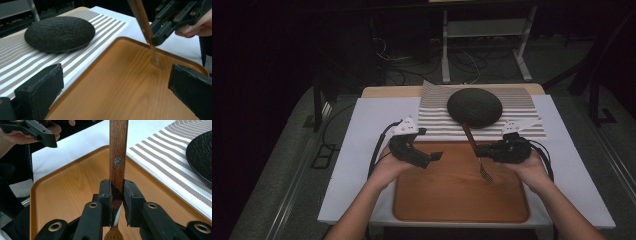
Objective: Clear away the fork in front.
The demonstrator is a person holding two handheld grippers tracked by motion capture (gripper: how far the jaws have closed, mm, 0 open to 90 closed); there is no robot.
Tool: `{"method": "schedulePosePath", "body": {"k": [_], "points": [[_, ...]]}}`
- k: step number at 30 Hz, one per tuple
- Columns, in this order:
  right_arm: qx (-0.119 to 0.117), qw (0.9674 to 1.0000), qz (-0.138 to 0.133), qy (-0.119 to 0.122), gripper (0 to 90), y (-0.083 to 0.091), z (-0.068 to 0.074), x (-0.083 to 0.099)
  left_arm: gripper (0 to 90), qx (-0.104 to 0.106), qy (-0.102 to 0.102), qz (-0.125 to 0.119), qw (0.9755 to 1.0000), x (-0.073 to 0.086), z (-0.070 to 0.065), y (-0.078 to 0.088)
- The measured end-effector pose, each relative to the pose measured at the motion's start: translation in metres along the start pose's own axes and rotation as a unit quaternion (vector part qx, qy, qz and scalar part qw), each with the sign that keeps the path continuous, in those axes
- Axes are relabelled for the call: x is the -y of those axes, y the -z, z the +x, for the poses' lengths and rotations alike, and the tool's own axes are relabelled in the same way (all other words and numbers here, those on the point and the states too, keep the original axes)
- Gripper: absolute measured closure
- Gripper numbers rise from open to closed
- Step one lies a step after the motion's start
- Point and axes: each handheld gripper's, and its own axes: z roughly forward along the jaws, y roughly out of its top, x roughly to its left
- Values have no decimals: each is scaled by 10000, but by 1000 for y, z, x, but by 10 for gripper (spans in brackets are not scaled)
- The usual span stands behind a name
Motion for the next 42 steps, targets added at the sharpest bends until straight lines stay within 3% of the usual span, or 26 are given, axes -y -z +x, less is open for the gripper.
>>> {"method": "schedulePosePath", "body": {"k": [6,12,19,20,26,30,42], "points": [[-64,9999,-80,46,768,-1,2,-2,3,150,-13,-42,9999,-14,-8,-11],[-105,9996,-220,135,768,-6,8,-6,129,337,68,-210,9992,-29,-15,-24],[-138,9993,-247,234,768,-15,14,-8,249,370,217,-291,9987,-27,-17,-29],[-149,9992,-265,261,768,-17,17,-9,283,420,320,-301,9982,-26,-17,-30],[-142,9988,-315,344,768,-23,22,-11,461,529,468,-307,9970,-22,-17,-34],[-128,9986,-329,383,767,-25,24,-12,582,535,488,-393,9966,-22,-16,-33],[-91,9980,-404,474,766,-29,29,-16,740,719,622,-582,9938,-23,-15,-28]]}}
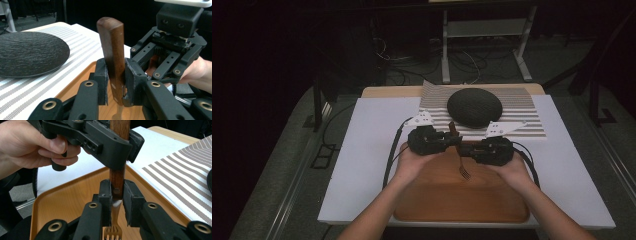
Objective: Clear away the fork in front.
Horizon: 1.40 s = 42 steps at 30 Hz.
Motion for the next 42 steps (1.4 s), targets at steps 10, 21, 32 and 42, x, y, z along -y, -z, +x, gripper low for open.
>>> {"method": "schedulePosePath", "body": {"k": [10,21,32,42], "points": [[72,9998,19,199,522,0,2,3,770,-27,-90,43,9999,-3,2,9],[529,9984,206,-83,258,16,-12,21,812,-96,-74,1,9999,-7,9,29],[1335,9905,215,-262,138,60,-25,69,807,-136,18,61,9999,1,25,68],[1463,9885,171,-328,80,80,-26,95,805,-175,172,155,9996,12,31,96]]}}
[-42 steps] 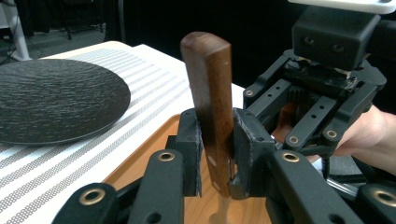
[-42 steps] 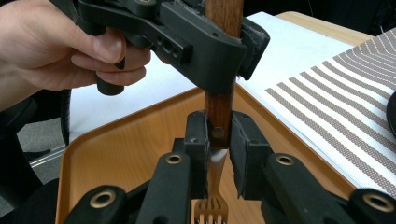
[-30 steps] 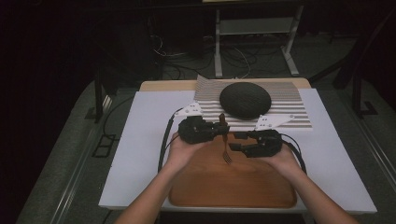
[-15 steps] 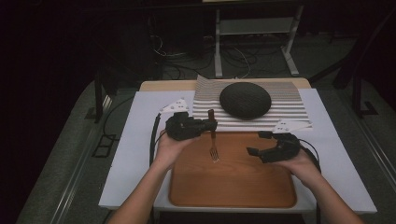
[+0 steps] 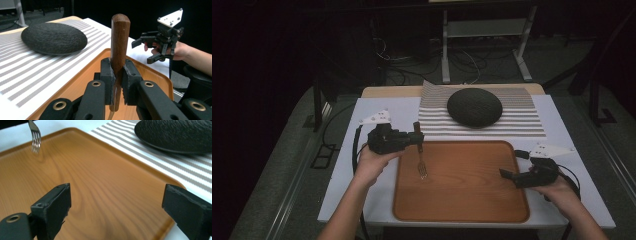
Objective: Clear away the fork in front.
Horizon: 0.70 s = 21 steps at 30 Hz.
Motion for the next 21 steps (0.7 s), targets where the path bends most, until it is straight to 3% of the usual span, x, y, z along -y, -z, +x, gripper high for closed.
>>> {"method": "schedulePosePath", "body": {"k": [6,11,18,21], "points": [[88,9999,20,-99,44,11,-3,18,805,-71,167,48,9998,10,1,19],[128,9998,-22,-149,45,11,-4,19,803,-8,377,124,9992,20,-3,30],[106,9999,-16,-85,47,9,-2,19,802,41,471,337,9983,31,-3,32],[96,9999,-10,-64,48,8,-2,18,801,56,523,301,9982,33,0,30]]}}
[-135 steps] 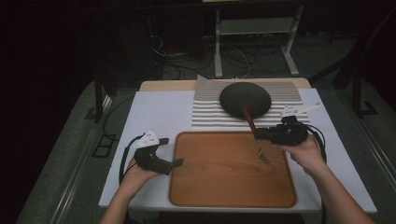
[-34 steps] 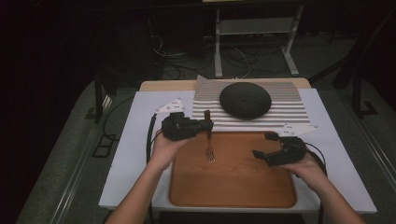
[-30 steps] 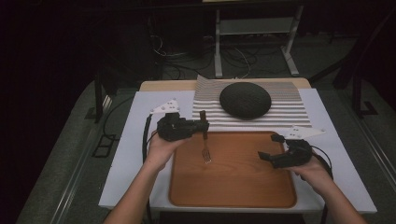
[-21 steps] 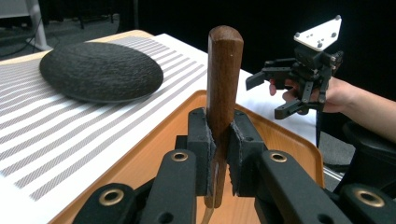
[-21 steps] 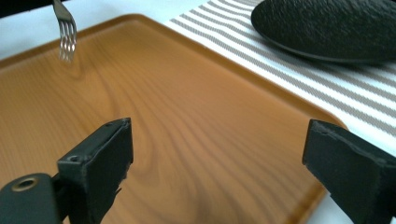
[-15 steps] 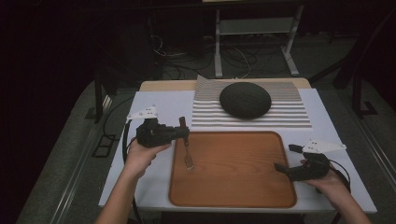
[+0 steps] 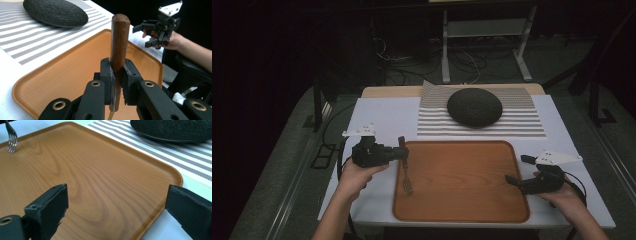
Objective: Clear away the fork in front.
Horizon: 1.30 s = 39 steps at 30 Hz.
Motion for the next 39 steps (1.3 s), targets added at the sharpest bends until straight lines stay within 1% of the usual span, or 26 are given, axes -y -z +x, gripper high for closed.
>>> {"method": "schedulePosePath", "body": {"k": [2,3,4,5,8,11,16,17,18,20,22,23,24,25,26,27,28,29,30,31,32,35,36,37,38,39], "points": [[15,10000,25,29,49,-1,0,0,795,-16,6,-20,10000,0,1,0],[9,10000,45,34,49,-2,1,0,792,-75,-49,-37,10000,1,3,-2],[9,10000,45,34,49,-2,1,0,789,-75,-49,-37,10000,1,3,-2],[5,10000,40,47,50,-2,1,0,785,-159,-90,-56,9998,1,5,-4],[9,10000,43,61,52,-3,1,0,775,-222,-94,-90,9997,2,8,-8],[18,10000,38,54,52,-3,1,-1,763,-319,-56,-115,9994,3,16,-16],[17,10000,54,60,52,-4,1,-1,754,-361,0,-114,9993,4,21,-24],[16,10000,53,68,52,-4,1,-1,751,-369,36,-62,9993,5,24,-29],[16,10000,53,68,52,-4,1,-1,750,-369,36,-62,9993,5,24,-29],[27,10000,61,69,53,-3,2,-1,743,-356,81,24,9993,8,26,-36],[28,10000,59,66,53,-3,1,-1,741,-316,121,108,9994,11,26,-42],[29,10000,54,57,53,-3,1,-1,735,-273,171,193,9993,15,27,-49],[30,10000,53,52,53,-3,1,-1,734,-273,171,193,9993,15,27,-49],[30,10000,51,54,53,-3,1,-1,733,-240,252,264,9990,18,29,-55],[30,10000,51,54,53,-3,1,-1,730,-240,252,264,9990,18,29,-55],[27,10000,51,55,54,-3,1,-1,730,-233,263,326,9988,20,29,-58],[26,10000,52,61,54,-3,1,-1,728,-203,286,339,9988,21,29,-60],[19,10000,55,69,54,-3,1,-1,729,-145,364,387,9985,24,30,-64],[19,10000,55,69,54,-3,1,-1,728,-145,364,387,9985,24,30,-64],[20,9999,68,74,54,-3,1,-1,728,-153,383,482,9980,26,30,-68],[20,9999,68,74,54,-3,1,-1,728,-153,383,482,9980,26,30,-68],[22,9999,67,73,54,-3,1,-1,726,-172,444,624,9969,31,32,-76],[24,9999,66,75,54,-3,1,-1,726,-172,444,624,9969,31,32,-76],[23,9999,63,75,54,-4,1,-1,726,-175,446,707,9963,33,32,-79],[23,9999,63,75,54,-4,1,-1,726,-175,446,707,9963,33,32,-79],[22,9999,70,84,54,-4,1,-1,726,-201,443,829,9954,35,33,-83]]}}
